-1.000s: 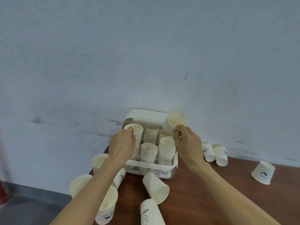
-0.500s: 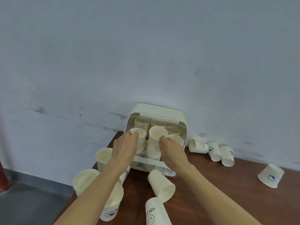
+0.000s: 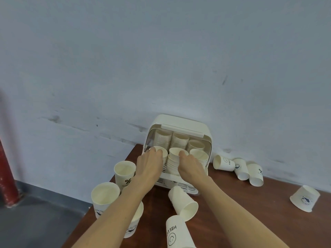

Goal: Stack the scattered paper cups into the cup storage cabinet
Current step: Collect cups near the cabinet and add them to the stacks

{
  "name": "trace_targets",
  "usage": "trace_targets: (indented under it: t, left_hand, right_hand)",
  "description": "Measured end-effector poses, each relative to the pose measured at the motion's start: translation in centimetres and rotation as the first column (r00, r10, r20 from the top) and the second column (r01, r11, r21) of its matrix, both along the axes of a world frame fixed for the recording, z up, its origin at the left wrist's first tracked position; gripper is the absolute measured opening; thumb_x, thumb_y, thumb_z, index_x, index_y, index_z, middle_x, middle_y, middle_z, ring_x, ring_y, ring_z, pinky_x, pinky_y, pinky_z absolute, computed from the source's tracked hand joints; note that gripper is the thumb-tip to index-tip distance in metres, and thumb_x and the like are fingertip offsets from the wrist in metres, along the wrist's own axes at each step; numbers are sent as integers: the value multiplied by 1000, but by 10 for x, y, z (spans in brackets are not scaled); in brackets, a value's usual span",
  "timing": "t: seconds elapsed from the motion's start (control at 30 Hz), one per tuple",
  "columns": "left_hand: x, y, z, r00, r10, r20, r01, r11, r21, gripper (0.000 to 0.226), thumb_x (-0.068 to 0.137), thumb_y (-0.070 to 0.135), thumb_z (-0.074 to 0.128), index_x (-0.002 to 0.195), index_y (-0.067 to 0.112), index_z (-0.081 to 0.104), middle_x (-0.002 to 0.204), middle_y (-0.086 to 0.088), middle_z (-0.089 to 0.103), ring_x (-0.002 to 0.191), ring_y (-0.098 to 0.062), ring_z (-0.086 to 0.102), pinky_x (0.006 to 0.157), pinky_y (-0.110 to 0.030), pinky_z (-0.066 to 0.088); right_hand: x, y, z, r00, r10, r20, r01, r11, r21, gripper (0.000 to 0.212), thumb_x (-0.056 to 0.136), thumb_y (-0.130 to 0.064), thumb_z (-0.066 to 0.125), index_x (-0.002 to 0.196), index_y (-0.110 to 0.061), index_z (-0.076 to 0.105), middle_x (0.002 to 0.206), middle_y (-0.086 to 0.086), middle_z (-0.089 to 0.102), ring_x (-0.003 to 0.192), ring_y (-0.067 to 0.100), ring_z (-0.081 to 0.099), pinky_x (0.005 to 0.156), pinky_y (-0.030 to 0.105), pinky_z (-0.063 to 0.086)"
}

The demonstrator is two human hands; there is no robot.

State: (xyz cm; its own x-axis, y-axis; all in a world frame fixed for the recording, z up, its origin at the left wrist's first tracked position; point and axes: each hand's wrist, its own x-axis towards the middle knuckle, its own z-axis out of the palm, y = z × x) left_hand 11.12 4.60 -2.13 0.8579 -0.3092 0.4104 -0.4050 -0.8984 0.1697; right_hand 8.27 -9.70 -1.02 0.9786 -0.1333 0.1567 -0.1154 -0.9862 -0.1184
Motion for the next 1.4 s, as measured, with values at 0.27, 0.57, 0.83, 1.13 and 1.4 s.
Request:
trace_targets:
  t: [0.27, 0.57, 0.83, 1.13, 1.4]
  left_hand:
    - [-21, -9, 9, 998, -60, 13, 61, 997, -38, 26, 98, 18, 36, 115, 14, 56, 115, -5, 56, 102, -25, 56, 67, -32, 38]
    - [-71, -22, -3, 979, -202, -33, 189, 954, -233, 19, 97, 26, 39, 103, 20, 56, 104, 2, 57, 90, -19, 58, 67, -32, 42]
    - [-124, -75, -6, 929, -370, -33, 347, 896, -278, 22, 97, 31, 39, 113, 25, 53, 112, 5, 55, 98, -17, 59, 75, -32, 45]
    - [-160, -164, -23, 866, -474, -156, 427, 865, -263, 24, 98, 32, 37, 118, 26, 48, 113, 4, 52, 104, -22, 57, 78, -36, 44]
    - [-148, -250, -49, 835, -485, -258, 442, 872, -211, 30, 99, 29, 38, 127, 21, 44, 114, 0, 53, 104, -25, 58, 80, -37, 45]
  right_hand:
    - [-8, 7, -6, 990, -34, -136, 46, 996, 79, 16, 90, -4, 39, 106, -4, 40, 105, 19, 57, 88, 36, 54, 65, 37, 34]
    - [-74, -7, -21, 993, -75, 86, 52, 969, 243, 50, 85, -4, 40, 133, -15, 30, 94, 6, 58, 80, 30, 53, 64, 37, 39]
    - [-126, -59, -28, 960, -233, 154, 159, 909, 384, 53, 88, -26, 45, 139, -18, 30, 104, 5, 66, 98, 31, 61, 81, 43, 49]
    - [-160, -143, -51, 898, -423, 119, 327, 824, 462, 61, 87, -16, 43, 147, -17, 26, 103, 4, 66, 97, 30, 61, 81, 41, 46]
    - [-165, -219, -73, 836, -538, 111, 440, 777, 450, 55, 90, -12, 37, 144, -17, 30, 114, 11, 64, 105, 37, 58, 81, 41, 43]
